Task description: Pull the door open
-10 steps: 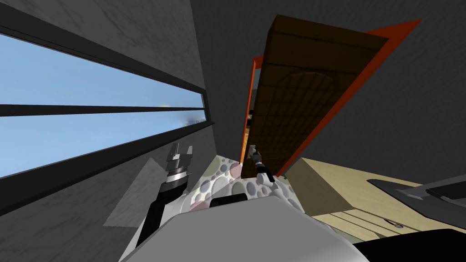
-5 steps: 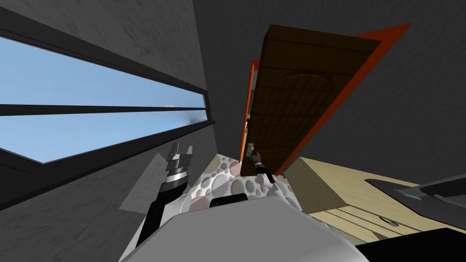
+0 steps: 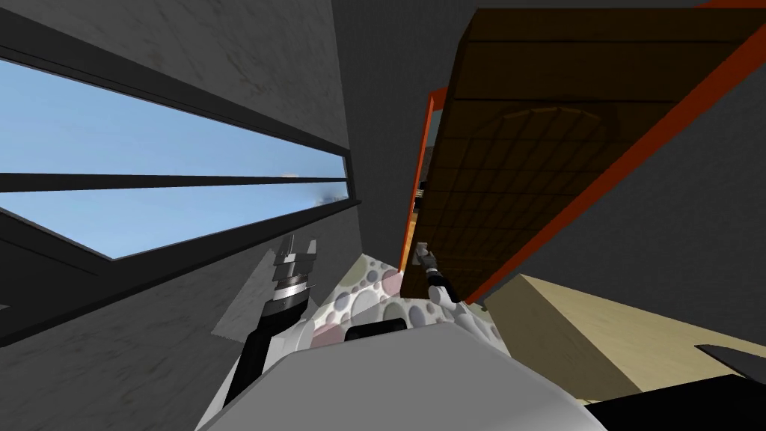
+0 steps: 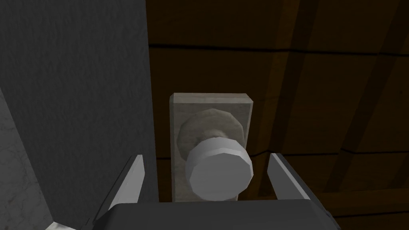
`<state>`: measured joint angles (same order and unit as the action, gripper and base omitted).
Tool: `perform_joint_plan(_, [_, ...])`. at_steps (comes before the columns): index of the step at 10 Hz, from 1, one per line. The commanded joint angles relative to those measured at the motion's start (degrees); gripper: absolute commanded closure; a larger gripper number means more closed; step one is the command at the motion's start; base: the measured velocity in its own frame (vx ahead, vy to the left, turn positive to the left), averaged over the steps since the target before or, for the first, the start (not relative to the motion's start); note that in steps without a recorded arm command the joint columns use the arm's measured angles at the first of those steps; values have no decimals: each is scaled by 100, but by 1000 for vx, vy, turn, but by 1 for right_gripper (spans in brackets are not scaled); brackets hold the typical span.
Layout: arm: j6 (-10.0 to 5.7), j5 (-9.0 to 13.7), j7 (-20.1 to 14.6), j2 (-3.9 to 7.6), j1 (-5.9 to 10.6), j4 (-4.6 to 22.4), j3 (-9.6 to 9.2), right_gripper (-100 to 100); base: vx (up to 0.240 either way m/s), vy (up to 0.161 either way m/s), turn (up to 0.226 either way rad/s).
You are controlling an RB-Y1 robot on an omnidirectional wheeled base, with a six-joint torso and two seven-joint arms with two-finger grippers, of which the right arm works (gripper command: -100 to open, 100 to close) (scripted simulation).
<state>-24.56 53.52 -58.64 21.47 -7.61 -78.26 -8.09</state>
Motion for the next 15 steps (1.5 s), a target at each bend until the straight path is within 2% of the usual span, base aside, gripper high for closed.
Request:
perform_joint_plan(1, [-76, 50, -161, 148, 43, 153, 99, -100, 157, -2, 159])
perform_joint_plan(2, [-42, 31, -83, 87, -3, 59, 63, -100, 75, -10, 34])
perform_joint_plan(3, [-42, 31, -83, 87, -3, 59, 63, 100, -5, -4, -58])
perform_joint_plan(8, [-42, 31, -83, 87, -3, 59, 63, 100, -14, -1, 5])
perform_joint_plan(9, [-76, 49, -200, 219, -57, 41, -12, 100, -136, -59, 189])
perform_joint_plan(11, [-129, 69, -333, 354, -111, 7, -99, 100, -224, -83, 207])
perform_joint_plan(12, [-175, 87, -449, 473, -159, -23, -176, 100, -232, -78, 262])
perform_joint_plan(15, [-272, 124, -694, 722, -259, -87, -337, 100, -248, -81, 213])
